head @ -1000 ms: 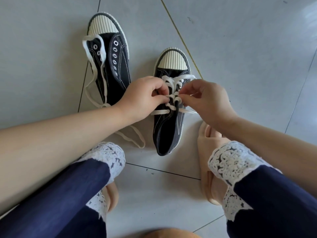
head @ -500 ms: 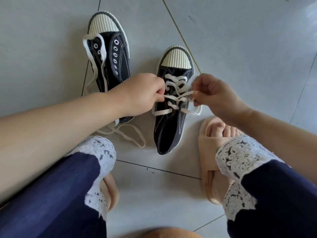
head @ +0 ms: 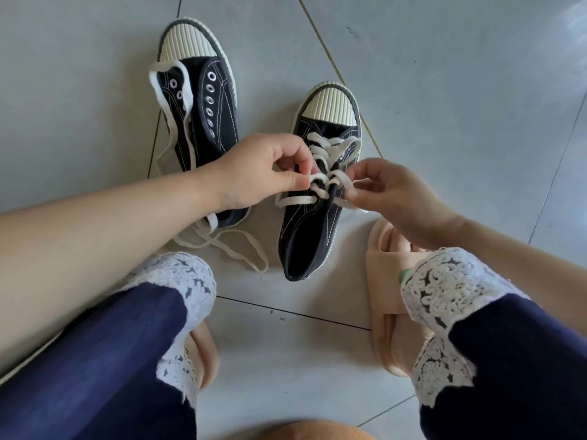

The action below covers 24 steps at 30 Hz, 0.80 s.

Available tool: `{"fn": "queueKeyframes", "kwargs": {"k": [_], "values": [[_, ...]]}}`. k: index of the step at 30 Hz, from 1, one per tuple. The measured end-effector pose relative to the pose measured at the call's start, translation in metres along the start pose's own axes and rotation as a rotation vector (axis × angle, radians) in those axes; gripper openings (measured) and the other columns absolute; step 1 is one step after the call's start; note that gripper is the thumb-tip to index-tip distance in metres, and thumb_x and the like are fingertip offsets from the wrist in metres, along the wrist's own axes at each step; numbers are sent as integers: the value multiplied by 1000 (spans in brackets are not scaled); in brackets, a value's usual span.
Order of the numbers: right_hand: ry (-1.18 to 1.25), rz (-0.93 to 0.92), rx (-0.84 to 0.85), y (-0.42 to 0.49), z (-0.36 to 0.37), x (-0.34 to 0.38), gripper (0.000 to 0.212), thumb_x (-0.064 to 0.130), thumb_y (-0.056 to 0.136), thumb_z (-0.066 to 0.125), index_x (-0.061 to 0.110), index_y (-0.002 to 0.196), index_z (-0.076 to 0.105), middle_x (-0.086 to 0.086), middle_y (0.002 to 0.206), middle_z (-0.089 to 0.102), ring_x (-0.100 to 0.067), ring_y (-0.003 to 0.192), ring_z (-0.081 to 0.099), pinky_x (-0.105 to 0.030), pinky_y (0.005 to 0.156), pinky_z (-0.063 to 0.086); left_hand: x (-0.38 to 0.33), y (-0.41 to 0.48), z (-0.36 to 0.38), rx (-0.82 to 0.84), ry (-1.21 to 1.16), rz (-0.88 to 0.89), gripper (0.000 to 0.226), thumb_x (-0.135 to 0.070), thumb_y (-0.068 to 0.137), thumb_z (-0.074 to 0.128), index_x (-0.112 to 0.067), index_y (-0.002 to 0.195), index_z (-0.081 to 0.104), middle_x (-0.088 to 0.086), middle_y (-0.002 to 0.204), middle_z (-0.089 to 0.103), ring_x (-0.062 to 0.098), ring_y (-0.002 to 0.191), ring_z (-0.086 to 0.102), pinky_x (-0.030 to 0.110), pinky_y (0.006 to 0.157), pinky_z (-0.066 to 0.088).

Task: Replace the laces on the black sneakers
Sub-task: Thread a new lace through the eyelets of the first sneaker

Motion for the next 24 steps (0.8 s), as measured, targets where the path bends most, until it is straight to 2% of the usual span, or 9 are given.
{"fn": "queueKeyframes", "kwargs": {"k": [3, 5, 7, 9, 13, 16, 18, 21, 24], "values": [[-145, -10, -149, 2, -8, 2, 13, 16, 85, 65, 23, 74, 62, 16, 60, 60, 3, 58, 51, -13, 67, 41, -3, 6, -7, -11, 239, 27, 15, -9, 80, 67, -20, 75, 57, -15, 74, 56, 2, 67, 49, 10, 67, 37], [-463, -64, -175, 3, -15, 9, 14, 22, 86, 63, 22, 72, 61, 14, 60, 58, -1, 54, 47, -7, 58, 35, -8, 7, -13, -40, 450, 77, 8, -16, 82, 64, -15, 80, 57, -15, 69, 50, 8, 67, 44, 19, 63, 33], [-779, -125, -151, 5, -19, 18, 13, 22, 87, 60, 15, 77, 63, 7, 67, 56, -6, 59, 45, -16, 55, 31, -11, 3, -15, -79, 616, 118, 13, -23, 84, 61, -16, 79, 52, -9, 67, 47, 16, 68, 45, 27, 64, 33], [-897, -161, -131, 7, -20, 26, 13, 19, 88, 57, 11, 79, 62, 9, 66, 49, -7, 61, 42, -22, 55, 24, -13, -1, -14, -117, 703, 150, 16, -27, 85, 60, -15, 79, 51, -3, 70, 47, 21, 67, 46, 32, 61, 36], [-641, -137, -127, 5, -22, 25, 13, 16, 85, 62, 23, 75, 57, 16, 68, 54, 7, 62, 51, -3, 60, 34, -8, 2, -11, -126, 577, 106, 13, -17, 80, 66, -9, 90, 63, -1, 86, 46, 17, 74, 46, 25, 68, 35], [-222, -70, -84, 2, -15, 16, 26, 3, 81, 64, 28, 78, 56, 14, 80, 64, 6, 75, 59, -14, 74, 45, -8, 7, -14, -245, 415, 93, 8, -11, 79, 67, -12, 86, 66, -6, 91, 49, 10, 76, 46, 6, 66, 31], [-92, -54, -85, 3, -8, 9, 27, -2, 82, 61, 25, 78, 57, 14, 75, 67, 3, 73, 61, -14, 71, 47, -5, 10, -14, -272, 377, 70, 8, -12, 79, 67, -12, 87, 66, -9, 82, 51, 3, 69, 47, 1, 64, 30], [-50, -36, -136, 7, -2, 6, 25, 1, 83, 61, 24, 76, 59, 11, 71, 66, -2, 68, 58, -18, 71, 45, -3, 11, -13, -249, 344, 42, 9, -17, 79, 69, -12, 87, 68, -20, 66, 50, -12, 60, 47, 1, 58, 30], [-171, -78, -239, 11, -11, 12, 24, 2, 81, 64, 24, 76, 57, 7, 74, 66, -10, 70, 60, -25, 74, 47, -5, 8, -11, -262, 398, 62, 7, -15, 79, 67, -10, 82, 69, -22, 62, 47, -5, 58, 48, 4, 57, 31]]}}
Point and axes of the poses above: each hand's wrist, its own y-axis towards the middle knuckle, its own z-axis out of the palm, x = y × z, the point moved 4 cm from there along y, towards the middle knuckle
